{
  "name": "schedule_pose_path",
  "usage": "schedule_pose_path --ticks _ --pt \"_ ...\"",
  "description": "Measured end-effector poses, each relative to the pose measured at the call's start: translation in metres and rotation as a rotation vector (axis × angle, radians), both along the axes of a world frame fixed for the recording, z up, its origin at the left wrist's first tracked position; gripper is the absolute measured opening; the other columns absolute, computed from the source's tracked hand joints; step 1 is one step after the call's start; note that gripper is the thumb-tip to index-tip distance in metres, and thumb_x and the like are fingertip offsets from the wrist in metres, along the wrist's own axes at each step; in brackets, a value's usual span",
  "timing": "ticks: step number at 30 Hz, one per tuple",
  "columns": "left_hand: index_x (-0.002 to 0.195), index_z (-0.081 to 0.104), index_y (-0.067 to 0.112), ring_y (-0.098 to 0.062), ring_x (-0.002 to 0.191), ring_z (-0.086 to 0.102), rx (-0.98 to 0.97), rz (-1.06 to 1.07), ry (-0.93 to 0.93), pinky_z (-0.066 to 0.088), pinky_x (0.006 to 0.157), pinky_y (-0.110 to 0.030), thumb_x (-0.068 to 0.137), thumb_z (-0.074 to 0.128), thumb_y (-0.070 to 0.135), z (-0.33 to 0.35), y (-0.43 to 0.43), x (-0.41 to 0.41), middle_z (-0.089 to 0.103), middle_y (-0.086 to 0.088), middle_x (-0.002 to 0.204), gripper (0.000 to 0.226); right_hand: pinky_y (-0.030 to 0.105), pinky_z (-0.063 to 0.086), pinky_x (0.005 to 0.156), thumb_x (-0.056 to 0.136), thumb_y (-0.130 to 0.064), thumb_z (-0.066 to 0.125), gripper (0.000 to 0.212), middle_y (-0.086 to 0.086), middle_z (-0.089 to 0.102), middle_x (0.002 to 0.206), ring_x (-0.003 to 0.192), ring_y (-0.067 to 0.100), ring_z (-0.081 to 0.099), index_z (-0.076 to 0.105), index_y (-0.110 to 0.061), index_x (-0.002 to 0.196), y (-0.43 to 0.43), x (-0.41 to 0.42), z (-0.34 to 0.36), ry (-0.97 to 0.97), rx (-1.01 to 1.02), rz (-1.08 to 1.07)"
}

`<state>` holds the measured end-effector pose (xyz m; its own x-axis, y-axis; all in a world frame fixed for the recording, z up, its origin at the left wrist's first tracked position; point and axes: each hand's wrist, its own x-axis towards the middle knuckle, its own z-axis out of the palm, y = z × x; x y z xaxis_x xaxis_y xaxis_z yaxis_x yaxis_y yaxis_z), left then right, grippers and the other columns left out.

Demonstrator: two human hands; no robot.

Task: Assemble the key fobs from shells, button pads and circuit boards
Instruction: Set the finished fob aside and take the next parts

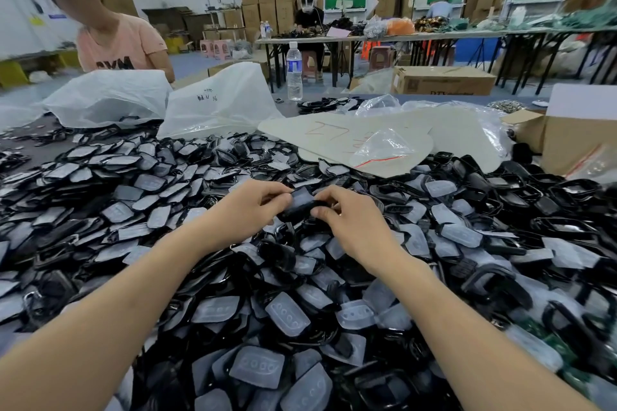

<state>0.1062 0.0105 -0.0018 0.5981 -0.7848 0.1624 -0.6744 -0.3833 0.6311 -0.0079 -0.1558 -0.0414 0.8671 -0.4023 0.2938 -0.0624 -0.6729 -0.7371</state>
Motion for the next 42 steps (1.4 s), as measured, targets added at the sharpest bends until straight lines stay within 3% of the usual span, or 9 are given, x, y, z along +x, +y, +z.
schedule_pose_path --ticks 3,8,16,22,26,29,31,36,42 --pt "0.111 0.072 0.017 -0.03 0.089 0.069 -0.003 0.008 -0.023 0.055 0.084 -0.043 0.102 0.057 0.019 -0.004 -0.004 -0.001 0.076 -0.005 0.095 0.017 0.022 0.035 0.072 0.094 -0.028 0.069 0.014 -0.028 0.053 0.079 0.079 0.0 0.051 0.069 -0.03 0.108 -0.002 -0.006 -0.004 0.001 -0.021 -0.006" --pt "0.091 0.069 0.041 -0.028 0.085 0.069 -0.026 -0.013 -0.004 0.056 0.084 -0.048 0.101 0.06 0.024 -0.007 -0.004 -0.005 0.075 0.0 0.087 0.022 0.012 0.036 0.067 0.094 -0.033 0.068 0.011 -0.029 0.054 0.079 0.075 -0.012 0.051 0.06 -0.04 0.097 -0.006 -0.019 -0.009 0.006 -0.085 0.026" --pt "0.091 0.071 0.034 -0.034 0.078 0.065 -0.044 0.015 0.011 0.054 0.081 -0.055 0.101 0.057 0.03 -0.006 -0.003 -0.007 0.073 -0.012 0.088 0.018 0.021 0.033 0.071 0.097 -0.035 0.064 0.013 -0.025 0.056 0.089 0.089 0.004 0.049 0.066 -0.03 0.109 -0.007 -0.033 -0.008 0.023 -0.264 0.035" --pt "0.095 0.07 0.027 -0.03 0.067 0.067 -0.055 0.039 -0.016 0.057 0.075 -0.054 0.103 0.054 0.027 0.005 -0.006 -0.017 0.07 -0.021 0.088 0.018 0.034 0.03 0.115 0.101 -0.027 0.06 0.05 -0.002 0.051 0.148 0.138 0.022 0.037 0.046 -0.026 0.149 -0.017 -0.046 0.006 0.319 -0.462 0.163" --pt "0.098 0.068 0.027 -0.022 0.064 0.07 -0.072 -0.023 -0.008 0.058 0.061 -0.041 0.104 0.052 0.025 0.017 -0.019 -0.04 0.073 -0.004 0.076 0.017 0.027 0.042 0.107 0.099 -0.035 0.062 0.052 -0.01 0.059 0.138 0.126 0.009 0.055 0.047 -0.029 0.149 -0.025 -0.069 0.022 0.11 -0.023 0.116" --pt "0.092 0.065 0.035 -0.001 0.056 0.066 -0.064 -0.111 -0.004 0.048 0.052 -0.014 0.104 0.051 0.022 0.027 -0.034 -0.07 0.07 0.007 0.071 0.022 0.021 0.055 0.075 0.1 -0.038 0.061 0.028 -0.015 0.072 0.108 0.093 0.005 0.071 0.061 -0.033 0.128 -0.023 -0.091 0.03 -0.062 0.372 0.115" --pt "0.096 0.067 0.032 -0.004 0.059 0.068 -0.078 -0.163 -0.009 0.051 0.055 -0.017 0.104 0.052 0.025 0.031 -0.045 -0.091 0.069 0.004 0.075 0.019 0.02 0.054 0.066 0.102 -0.026 0.061 0.014 -0.009 0.075 0.097 0.08 0.008 0.072 0.069 -0.026 0.113 -0.021 -0.108 0.031 -0.165 0.483 0.101" --pt "0.104 0.061 0.044 -0.004 0.057 0.064 -0.237 -0.185 0.07 0.048 0.058 -0.019 0.101 0.057 0.029 0.011 -0.069 -0.147 0.07 0.017 0.075 0.015 0.031 0.06 0.076 0.1 -0.015 0.062 0.012 0.01 0.074 0.085 0.075 0.017 0.069 0.074 -0.012 0.101 -0.029 -0.161 0.021 -0.278 0.711 -0.075" --pt "0.104 0.056 0.051 -0.004 0.057 0.062 -0.232 -0.26 0.177 0.046 0.054 -0.017 0.102 0.056 0.03 -0.024 -0.093 -0.21 0.068 0.015 0.072 0.021 0.025 0.057 0.065 0.097 -0.012 0.066 0.011 0.005 0.072 0.076 0.068 0.016 0.066 0.071 -0.012 0.107 -0.044 -0.232 0.007 -0.254 0.765 -0.167"
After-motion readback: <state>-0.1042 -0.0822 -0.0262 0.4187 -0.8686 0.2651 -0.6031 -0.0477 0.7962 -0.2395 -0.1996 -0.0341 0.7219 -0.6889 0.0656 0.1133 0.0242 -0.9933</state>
